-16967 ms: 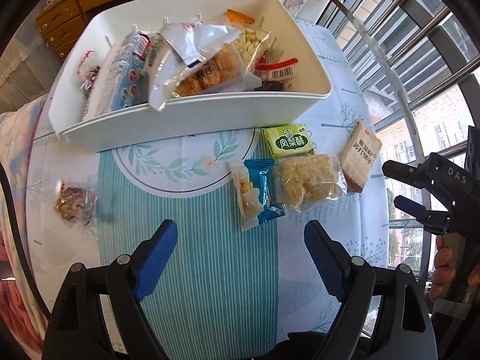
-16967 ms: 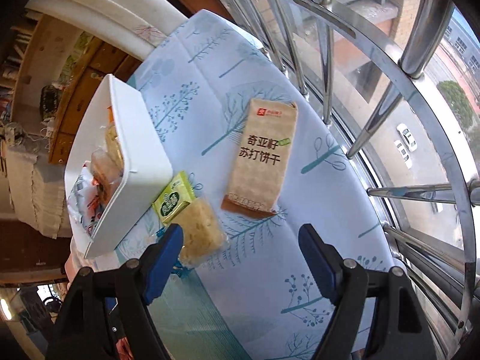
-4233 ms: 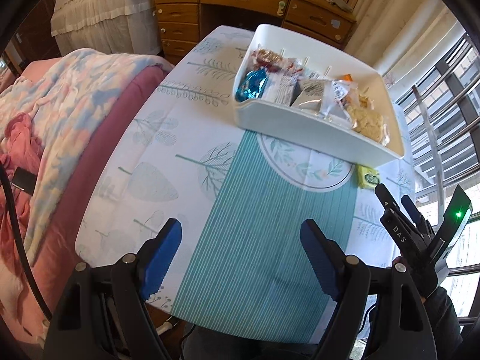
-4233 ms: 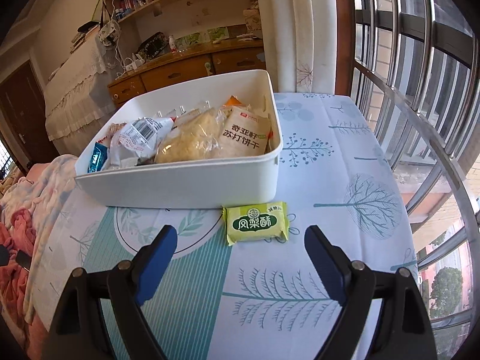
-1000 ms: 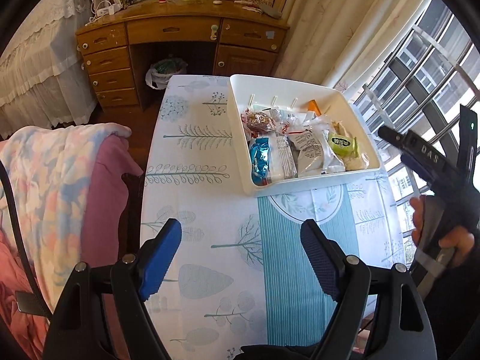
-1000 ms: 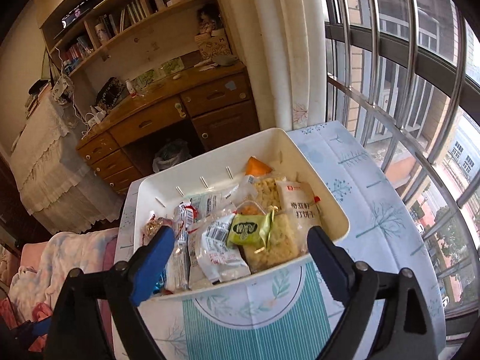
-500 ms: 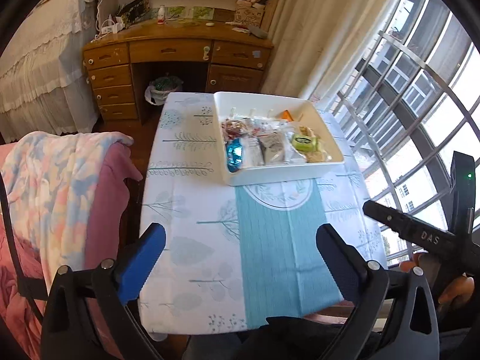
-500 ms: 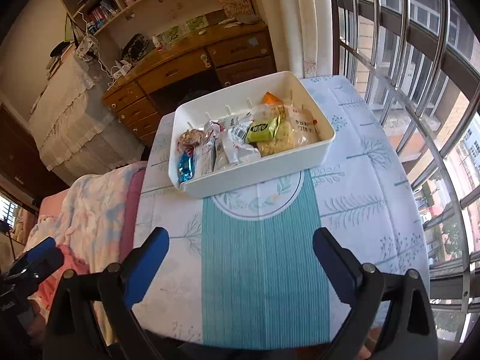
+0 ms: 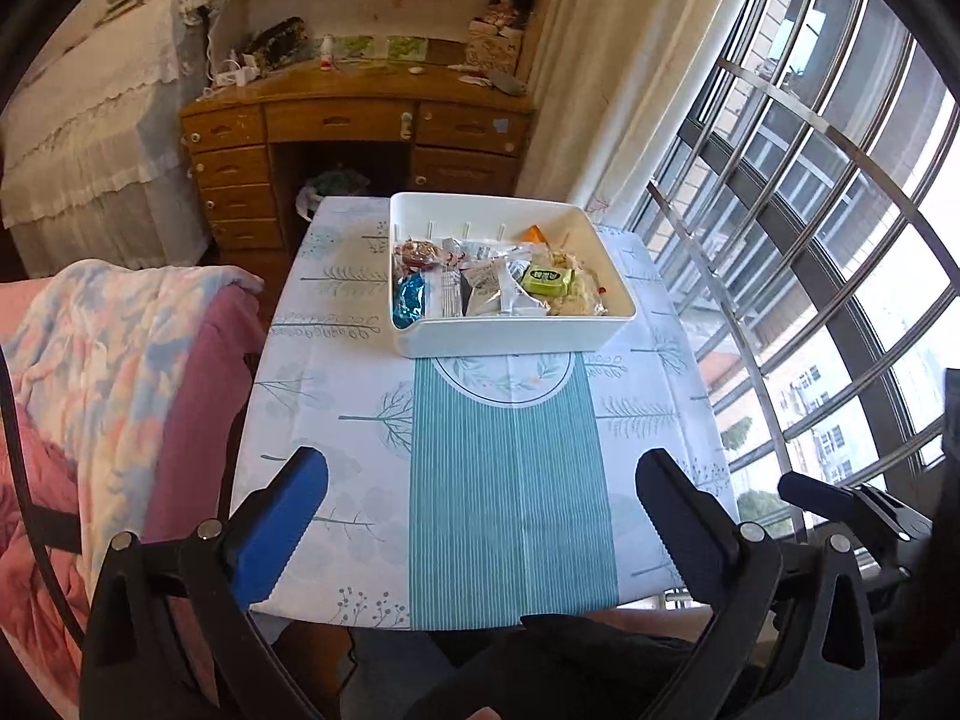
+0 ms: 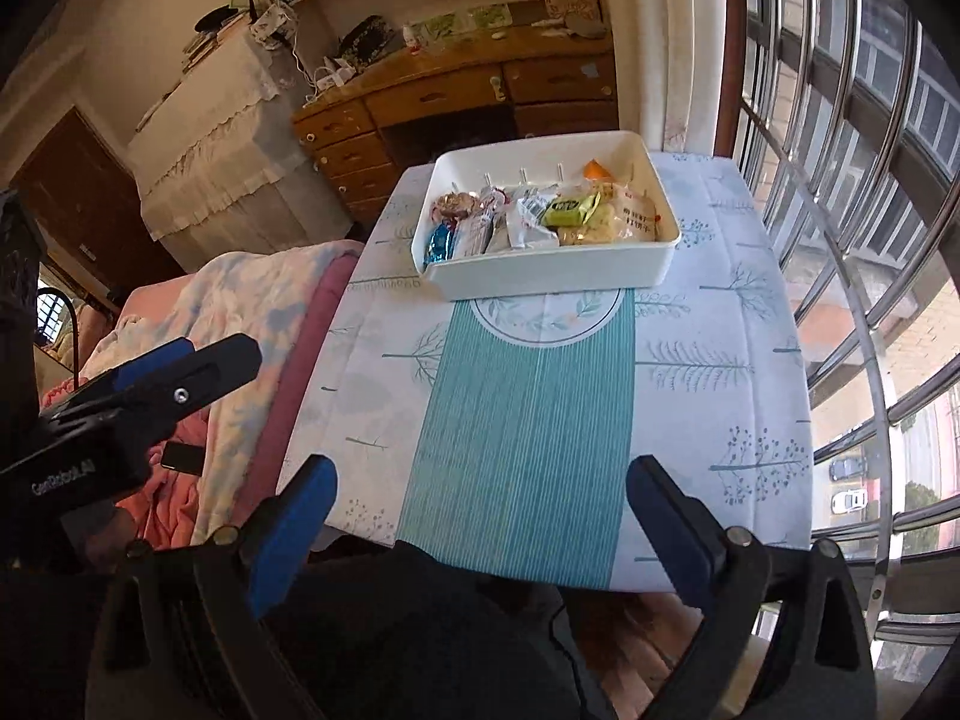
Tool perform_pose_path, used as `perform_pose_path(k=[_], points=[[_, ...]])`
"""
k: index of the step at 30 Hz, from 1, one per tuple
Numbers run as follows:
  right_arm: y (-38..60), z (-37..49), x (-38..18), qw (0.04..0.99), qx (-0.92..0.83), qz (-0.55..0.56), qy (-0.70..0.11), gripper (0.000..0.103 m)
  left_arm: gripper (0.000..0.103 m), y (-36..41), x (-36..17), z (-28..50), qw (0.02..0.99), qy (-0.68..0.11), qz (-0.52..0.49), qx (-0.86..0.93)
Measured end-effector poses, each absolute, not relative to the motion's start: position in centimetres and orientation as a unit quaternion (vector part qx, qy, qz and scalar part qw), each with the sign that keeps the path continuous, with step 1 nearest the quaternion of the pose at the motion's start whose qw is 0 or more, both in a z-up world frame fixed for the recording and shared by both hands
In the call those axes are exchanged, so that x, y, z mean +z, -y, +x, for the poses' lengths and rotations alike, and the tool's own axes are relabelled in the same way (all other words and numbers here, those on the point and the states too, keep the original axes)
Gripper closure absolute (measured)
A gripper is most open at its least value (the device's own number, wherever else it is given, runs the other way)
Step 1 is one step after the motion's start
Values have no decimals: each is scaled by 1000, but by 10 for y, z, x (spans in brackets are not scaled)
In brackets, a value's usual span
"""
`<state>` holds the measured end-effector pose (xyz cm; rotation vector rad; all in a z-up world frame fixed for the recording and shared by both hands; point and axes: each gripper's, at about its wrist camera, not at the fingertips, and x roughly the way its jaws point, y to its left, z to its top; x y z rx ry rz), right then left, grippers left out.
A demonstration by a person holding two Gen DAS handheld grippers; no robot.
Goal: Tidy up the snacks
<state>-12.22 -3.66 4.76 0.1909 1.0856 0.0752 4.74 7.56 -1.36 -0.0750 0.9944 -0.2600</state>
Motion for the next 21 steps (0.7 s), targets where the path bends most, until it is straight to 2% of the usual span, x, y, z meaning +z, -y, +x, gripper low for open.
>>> perform_pose_path(k=[6,21], points=[[44,-125,53,869,22,86,-487,0,1,-70,-9,42,890,-449,-41,-66],[53,-116,44,865,19,86,-493,0,1,-51,-10,44,896,-440,-19,-54]])
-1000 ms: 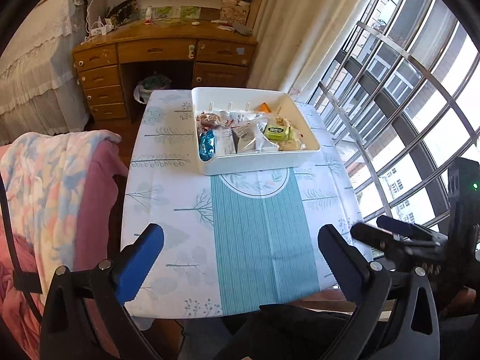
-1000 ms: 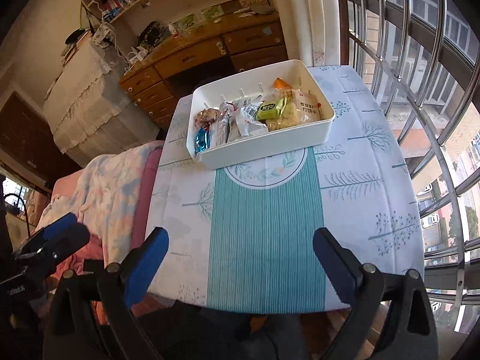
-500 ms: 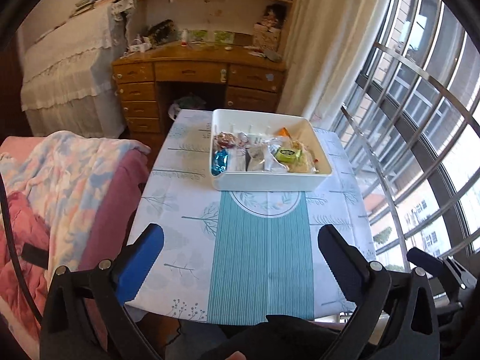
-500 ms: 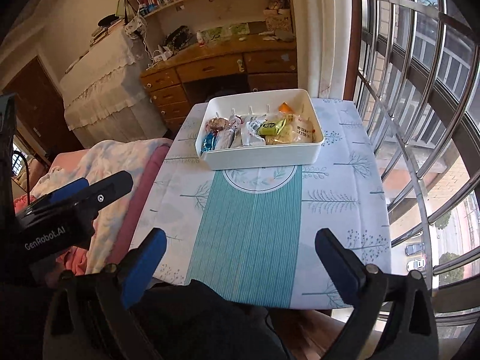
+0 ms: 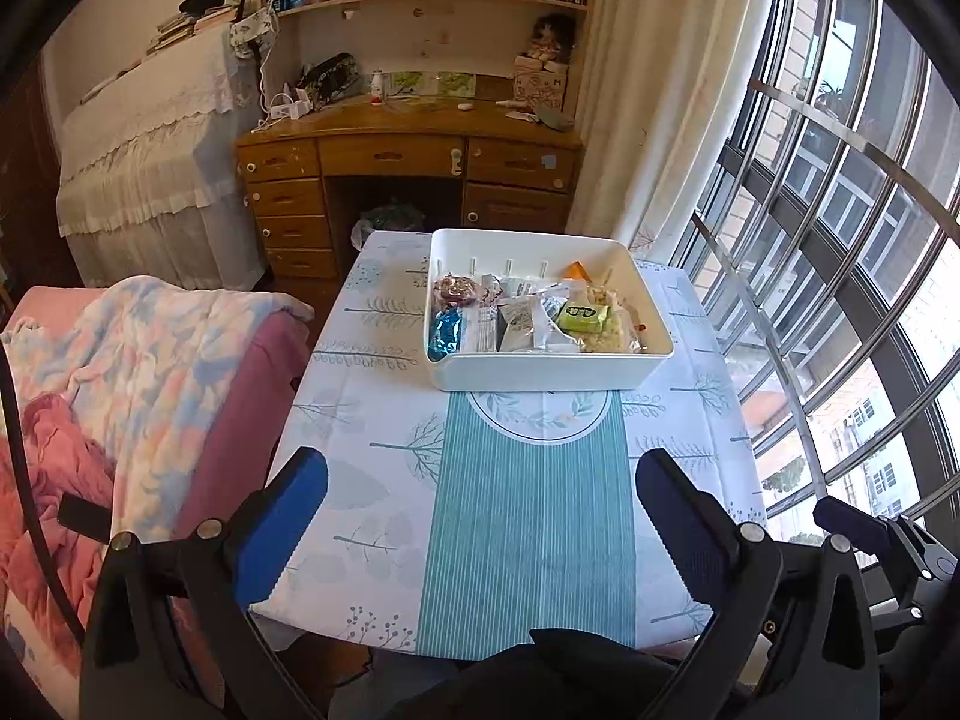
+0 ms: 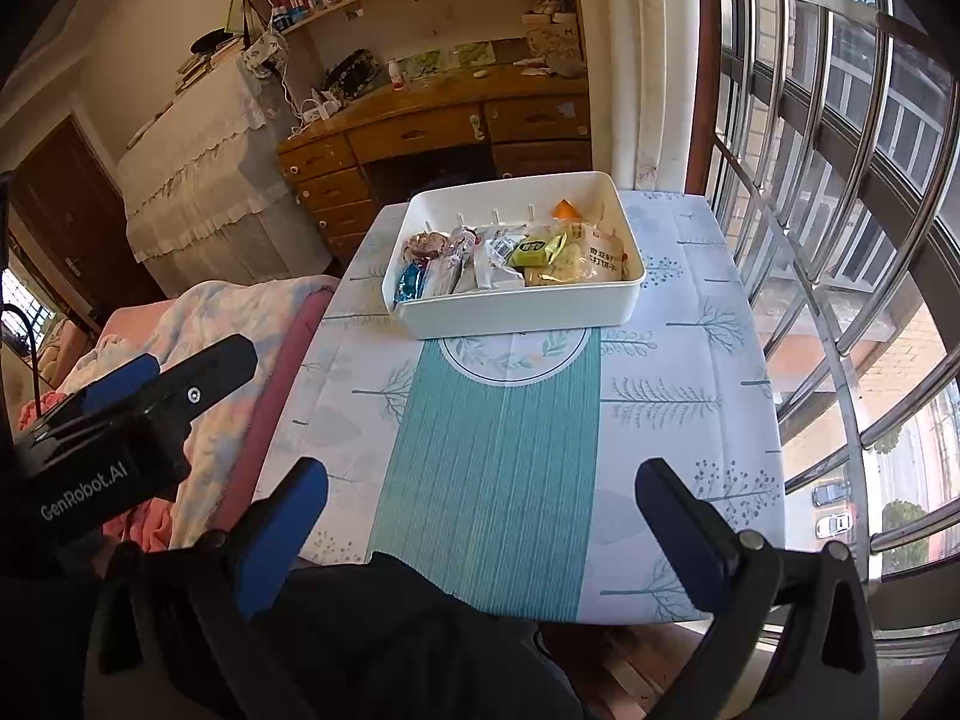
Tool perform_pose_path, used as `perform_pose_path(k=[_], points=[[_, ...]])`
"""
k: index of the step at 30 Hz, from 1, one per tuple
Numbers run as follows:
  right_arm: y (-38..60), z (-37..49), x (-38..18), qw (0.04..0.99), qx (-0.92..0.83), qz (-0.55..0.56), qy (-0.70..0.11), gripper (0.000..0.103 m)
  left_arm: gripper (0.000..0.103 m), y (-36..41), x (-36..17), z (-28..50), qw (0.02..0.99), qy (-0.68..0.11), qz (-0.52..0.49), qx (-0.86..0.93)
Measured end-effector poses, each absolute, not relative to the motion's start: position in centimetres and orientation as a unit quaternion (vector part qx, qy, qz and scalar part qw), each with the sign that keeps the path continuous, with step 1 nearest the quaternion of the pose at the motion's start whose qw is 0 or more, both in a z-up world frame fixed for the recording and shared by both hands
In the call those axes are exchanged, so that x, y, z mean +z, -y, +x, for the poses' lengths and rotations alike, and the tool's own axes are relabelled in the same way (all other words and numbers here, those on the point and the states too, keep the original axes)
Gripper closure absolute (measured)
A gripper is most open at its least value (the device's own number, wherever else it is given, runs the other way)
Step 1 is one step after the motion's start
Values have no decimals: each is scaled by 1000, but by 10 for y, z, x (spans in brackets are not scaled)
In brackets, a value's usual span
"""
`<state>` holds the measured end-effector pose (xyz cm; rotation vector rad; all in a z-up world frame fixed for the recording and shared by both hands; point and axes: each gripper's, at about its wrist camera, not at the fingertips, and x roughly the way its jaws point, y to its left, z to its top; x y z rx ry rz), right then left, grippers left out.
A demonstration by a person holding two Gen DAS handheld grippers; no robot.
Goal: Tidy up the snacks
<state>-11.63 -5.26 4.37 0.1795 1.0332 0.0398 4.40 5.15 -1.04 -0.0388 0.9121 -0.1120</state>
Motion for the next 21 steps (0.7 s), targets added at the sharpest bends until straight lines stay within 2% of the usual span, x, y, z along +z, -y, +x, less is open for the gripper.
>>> perform_pose_path(k=[21], points=[[63,-112,32,852,24,103,-512,0,1,-35,-18,45,890,-450,-12,-68]])
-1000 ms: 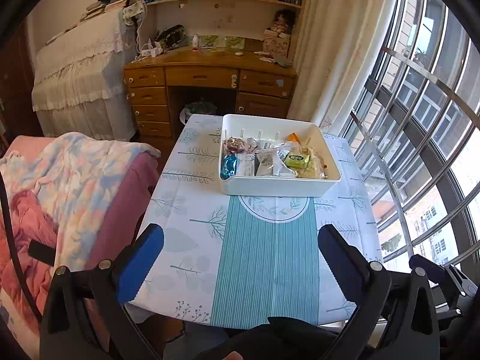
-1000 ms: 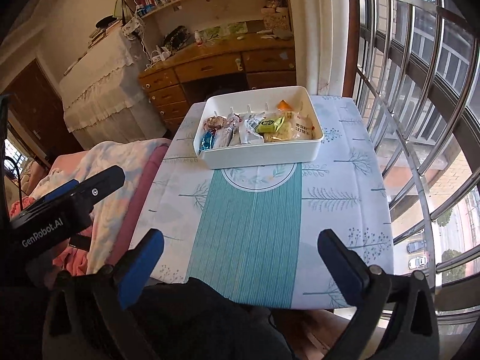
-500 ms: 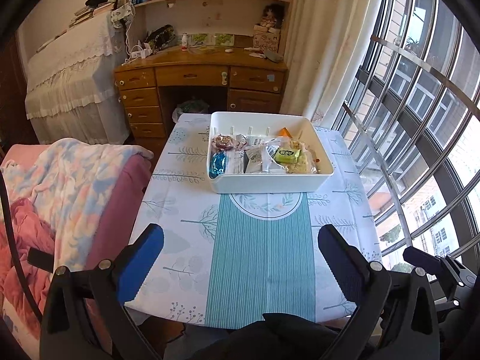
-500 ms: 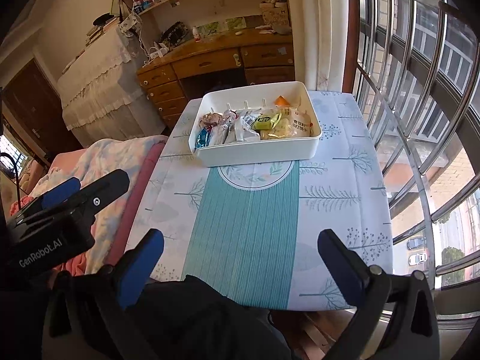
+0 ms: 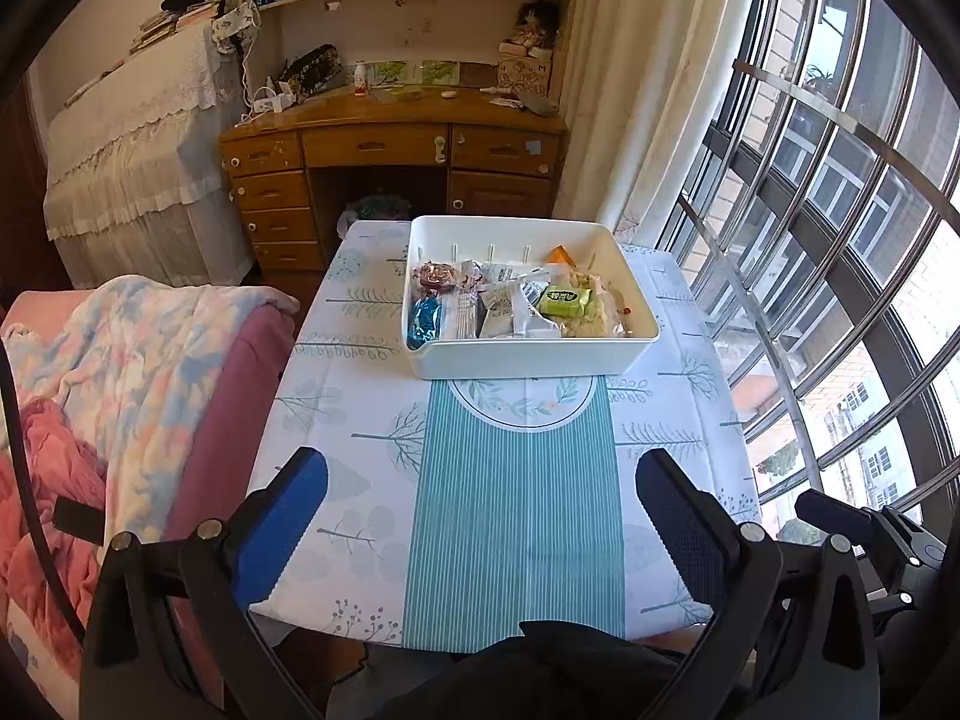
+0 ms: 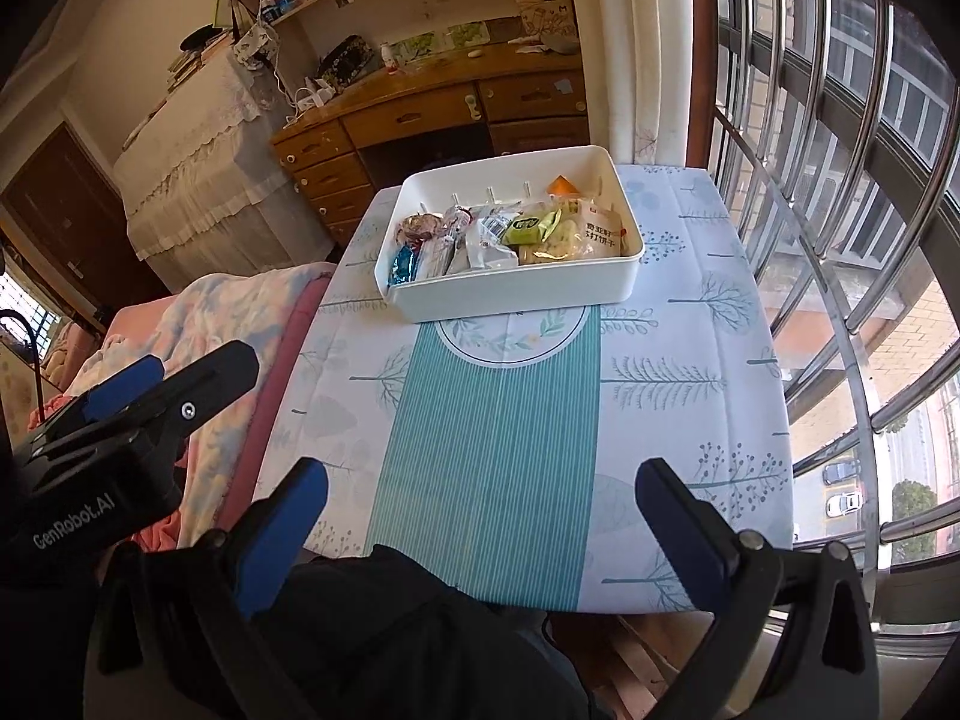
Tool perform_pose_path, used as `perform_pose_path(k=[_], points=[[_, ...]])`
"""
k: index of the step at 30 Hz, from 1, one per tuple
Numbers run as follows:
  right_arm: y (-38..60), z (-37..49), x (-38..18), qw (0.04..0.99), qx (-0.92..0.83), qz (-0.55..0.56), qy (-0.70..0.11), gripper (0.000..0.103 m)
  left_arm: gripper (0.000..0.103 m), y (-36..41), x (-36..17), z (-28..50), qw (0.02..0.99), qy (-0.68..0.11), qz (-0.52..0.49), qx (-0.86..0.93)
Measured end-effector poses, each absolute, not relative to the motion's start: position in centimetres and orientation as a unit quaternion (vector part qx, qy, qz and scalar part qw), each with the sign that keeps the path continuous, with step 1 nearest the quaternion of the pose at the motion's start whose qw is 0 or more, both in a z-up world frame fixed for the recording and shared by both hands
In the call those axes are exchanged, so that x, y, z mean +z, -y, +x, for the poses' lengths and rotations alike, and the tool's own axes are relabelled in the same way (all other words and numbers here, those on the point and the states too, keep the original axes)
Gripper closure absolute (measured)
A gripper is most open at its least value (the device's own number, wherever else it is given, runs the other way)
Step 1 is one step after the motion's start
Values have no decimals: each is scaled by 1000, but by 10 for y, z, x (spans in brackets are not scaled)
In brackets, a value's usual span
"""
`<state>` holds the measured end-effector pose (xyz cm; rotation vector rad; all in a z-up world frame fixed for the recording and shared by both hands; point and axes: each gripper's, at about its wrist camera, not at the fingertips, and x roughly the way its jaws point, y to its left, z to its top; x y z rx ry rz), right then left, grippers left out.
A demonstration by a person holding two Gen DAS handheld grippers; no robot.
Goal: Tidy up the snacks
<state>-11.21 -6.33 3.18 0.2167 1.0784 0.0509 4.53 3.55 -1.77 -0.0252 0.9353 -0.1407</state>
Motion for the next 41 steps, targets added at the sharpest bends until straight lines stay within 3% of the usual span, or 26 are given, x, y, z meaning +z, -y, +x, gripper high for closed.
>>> perform_pose_path(k=[41], points=[[66,-117,29,848,39,102,-519,0,1,-36,-19,31,889,-454,-10,-56]])
